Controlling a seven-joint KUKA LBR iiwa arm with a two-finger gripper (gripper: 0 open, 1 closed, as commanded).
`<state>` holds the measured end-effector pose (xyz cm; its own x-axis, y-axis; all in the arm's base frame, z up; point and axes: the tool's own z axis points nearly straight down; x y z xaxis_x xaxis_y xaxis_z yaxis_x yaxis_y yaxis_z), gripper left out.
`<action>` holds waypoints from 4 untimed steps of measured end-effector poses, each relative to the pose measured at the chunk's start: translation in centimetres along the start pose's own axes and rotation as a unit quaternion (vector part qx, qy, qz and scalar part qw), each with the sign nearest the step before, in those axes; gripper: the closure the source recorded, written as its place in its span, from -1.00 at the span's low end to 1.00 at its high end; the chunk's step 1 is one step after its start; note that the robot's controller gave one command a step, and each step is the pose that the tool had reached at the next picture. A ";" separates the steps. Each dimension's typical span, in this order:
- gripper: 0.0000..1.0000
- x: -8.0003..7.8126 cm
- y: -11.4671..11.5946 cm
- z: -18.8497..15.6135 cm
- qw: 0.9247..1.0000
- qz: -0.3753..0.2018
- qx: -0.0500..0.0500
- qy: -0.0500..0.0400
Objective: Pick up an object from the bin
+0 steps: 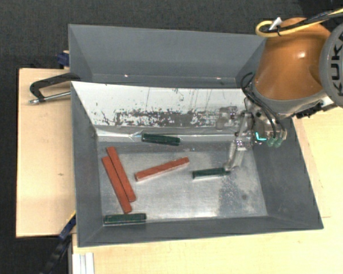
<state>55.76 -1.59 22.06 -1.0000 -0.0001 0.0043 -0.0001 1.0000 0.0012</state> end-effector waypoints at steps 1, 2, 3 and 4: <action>-1.00 -0.1 0.0 -0.4 1.000 0.000 0.000 -0.004; -1.00 2.3 0.6 3.8 1.000 0.002 0.000 -0.007; -1.00 1.2 0.3 10.5 0.999 -0.034 0.000 -0.005; 1.00 -1.6 -3.8 14.4 0.998 -0.063 0.000 -0.005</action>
Offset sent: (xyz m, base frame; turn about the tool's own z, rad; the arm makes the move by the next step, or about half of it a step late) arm -0.0640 0.0168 -0.1058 0.0083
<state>57.30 -5.37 7.65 -0.9922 -0.1249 -0.0053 -0.1249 0.9922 0.0002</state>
